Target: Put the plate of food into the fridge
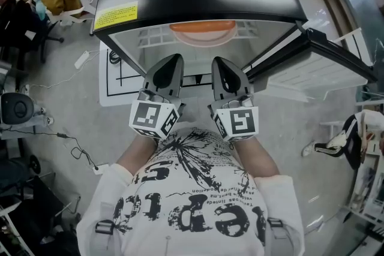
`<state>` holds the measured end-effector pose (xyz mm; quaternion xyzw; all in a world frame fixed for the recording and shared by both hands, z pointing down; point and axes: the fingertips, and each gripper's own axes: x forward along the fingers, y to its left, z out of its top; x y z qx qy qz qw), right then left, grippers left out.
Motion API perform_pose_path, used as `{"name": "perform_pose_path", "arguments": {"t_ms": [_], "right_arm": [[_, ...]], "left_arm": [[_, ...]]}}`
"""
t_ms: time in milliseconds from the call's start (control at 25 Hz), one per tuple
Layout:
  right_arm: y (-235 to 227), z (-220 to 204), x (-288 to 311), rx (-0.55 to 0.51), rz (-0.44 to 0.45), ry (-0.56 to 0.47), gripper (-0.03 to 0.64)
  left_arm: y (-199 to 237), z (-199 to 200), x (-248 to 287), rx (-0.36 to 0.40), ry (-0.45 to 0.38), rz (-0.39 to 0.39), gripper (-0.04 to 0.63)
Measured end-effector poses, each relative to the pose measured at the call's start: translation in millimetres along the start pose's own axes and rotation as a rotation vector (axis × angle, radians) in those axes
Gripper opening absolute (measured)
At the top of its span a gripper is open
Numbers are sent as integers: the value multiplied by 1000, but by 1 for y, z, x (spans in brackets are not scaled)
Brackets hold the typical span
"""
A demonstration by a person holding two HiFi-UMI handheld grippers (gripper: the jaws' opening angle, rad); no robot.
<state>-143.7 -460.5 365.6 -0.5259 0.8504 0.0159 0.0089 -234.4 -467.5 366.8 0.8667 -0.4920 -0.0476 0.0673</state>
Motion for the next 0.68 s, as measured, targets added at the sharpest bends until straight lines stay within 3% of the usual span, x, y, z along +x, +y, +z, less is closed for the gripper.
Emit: {"name": "perform_pose_path", "arguments": {"t_ms": [680], "right_arm": [[-3, -8, 6, 21, -9, 30, 0]], "left_arm": [[7, 5, 4, 18, -24, 24, 8]]}}
